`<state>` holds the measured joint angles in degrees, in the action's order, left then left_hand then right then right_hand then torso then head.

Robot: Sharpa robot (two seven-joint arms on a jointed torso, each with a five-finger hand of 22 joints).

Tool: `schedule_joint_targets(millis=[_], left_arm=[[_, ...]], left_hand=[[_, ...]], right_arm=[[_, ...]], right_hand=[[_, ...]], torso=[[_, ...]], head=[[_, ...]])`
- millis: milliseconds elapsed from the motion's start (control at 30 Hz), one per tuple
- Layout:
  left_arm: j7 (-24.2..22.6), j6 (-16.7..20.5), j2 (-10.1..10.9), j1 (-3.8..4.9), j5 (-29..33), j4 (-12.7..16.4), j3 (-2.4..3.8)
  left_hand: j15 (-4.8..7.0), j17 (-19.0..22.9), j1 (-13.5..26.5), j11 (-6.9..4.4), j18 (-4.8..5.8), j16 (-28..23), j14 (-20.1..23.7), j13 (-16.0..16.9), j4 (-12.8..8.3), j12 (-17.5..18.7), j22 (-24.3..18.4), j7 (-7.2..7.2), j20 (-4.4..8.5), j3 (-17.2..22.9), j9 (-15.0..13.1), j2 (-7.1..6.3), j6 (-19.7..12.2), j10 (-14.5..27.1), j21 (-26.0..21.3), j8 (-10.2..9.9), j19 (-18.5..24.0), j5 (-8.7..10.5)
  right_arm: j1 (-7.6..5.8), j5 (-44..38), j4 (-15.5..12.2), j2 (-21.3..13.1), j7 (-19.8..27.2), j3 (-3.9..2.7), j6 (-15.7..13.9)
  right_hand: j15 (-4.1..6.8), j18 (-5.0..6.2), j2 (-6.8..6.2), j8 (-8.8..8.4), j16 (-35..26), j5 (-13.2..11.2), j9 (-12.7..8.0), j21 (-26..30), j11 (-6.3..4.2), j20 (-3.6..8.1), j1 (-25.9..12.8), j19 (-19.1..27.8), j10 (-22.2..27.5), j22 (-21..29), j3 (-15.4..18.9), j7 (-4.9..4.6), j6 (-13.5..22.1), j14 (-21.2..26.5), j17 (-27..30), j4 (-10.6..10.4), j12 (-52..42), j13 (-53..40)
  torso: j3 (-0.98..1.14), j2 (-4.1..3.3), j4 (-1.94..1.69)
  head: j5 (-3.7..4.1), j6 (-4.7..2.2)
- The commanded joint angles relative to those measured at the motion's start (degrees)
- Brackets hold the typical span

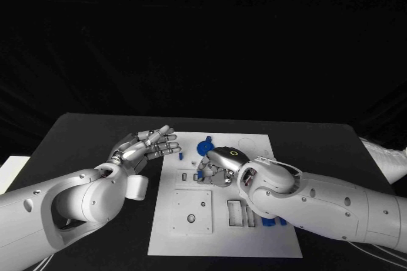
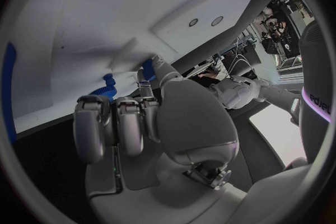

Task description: Assemble the parts on the task board

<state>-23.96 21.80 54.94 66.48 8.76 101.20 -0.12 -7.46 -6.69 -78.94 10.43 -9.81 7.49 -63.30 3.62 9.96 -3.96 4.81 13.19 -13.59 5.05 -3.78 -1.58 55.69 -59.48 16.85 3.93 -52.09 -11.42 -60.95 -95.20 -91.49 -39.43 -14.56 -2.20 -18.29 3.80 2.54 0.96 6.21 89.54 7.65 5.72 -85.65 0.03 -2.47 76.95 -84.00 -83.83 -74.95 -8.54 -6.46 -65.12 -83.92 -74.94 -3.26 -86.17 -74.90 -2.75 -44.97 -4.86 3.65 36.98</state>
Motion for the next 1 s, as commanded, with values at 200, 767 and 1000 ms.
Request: schedule_joint_targets(millis=[200,767,1000], left_arm=[[-0.58,-1.29,-0.11,0.04,0.07,0.01,0.03],[-0.55,-1.31,-0.01,0.03,0.07,0.08,0.03],[-0.54,-1.29,0.02,0.03,0.07,0.15,0.03]], left_hand=[[-0.05,0.04,-0.34,-0.22,-0.72,-0.38,0.05,0.03,-0.41,0.25,-0.09,0.04,-0.21,0.09,0.02,0.14,-0.17,0.31,-0.34,-0.21,0.09,0.13],[-0.05,0.04,-0.34,-0.22,-0.72,-0.38,0.05,0.03,-0.41,0.25,-0.09,0.04,-0.21,0.09,0.02,0.14,-0.17,0.31,-0.34,-0.21,0.09,0.13],[-0.05,0.04,-0.34,-0.22,-0.72,-0.38,0.05,0.03,-0.41,0.25,-0.09,0.04,-0.21,0.09,0.02,0.14,-0.17,0.31,-0.34,-0.21,0.09,0.13]], right_arm=[[0.49,-2.96,-0.21,-0.69,-1.97,0.27,2.09],[0.59,-3.3,-0.39,-0.64,-3.01,0.27,3.19],[0.59,-3.33,-0.36,-0.5,-3.88,0.27,3.12]], right_hand=[[0.35,-0.63,0.27,0.69,0.16,0.14,0.06,-0.23,-0.42,0.52,0.33,-2.52,-4.6,-6.09,-0.01,2.37,-2.85,-5.92,-14.34,-0.01,0.05,-12.68],[0.25,-0.5,-0.68,0.31,-0.06,0.2,-0.08,0.09,-0.2,0.51,-0.67,-2.28,-4.23,-5.44,0.33,2.04,-2.34,-5.81,-13.82,-0.19,0.94,-12.15],[-0.86,-0.41,-2.97,-2.04,-0.25,0.21,-1.12,0.43,1.23,-0.26,-2.46,-2.04,-3.72,-4.86,1.14,0.29,1.38,-5.72,-13.39,-0.77,2.02,-11.53]], torso=[[-0.03,0.02,0.03],[-0.09,0.04,-0.03],[-0.06,0.04,0.0]], head=[[-0.11,0.03],[-0.01,-0.21],[0.02,-0.26]])
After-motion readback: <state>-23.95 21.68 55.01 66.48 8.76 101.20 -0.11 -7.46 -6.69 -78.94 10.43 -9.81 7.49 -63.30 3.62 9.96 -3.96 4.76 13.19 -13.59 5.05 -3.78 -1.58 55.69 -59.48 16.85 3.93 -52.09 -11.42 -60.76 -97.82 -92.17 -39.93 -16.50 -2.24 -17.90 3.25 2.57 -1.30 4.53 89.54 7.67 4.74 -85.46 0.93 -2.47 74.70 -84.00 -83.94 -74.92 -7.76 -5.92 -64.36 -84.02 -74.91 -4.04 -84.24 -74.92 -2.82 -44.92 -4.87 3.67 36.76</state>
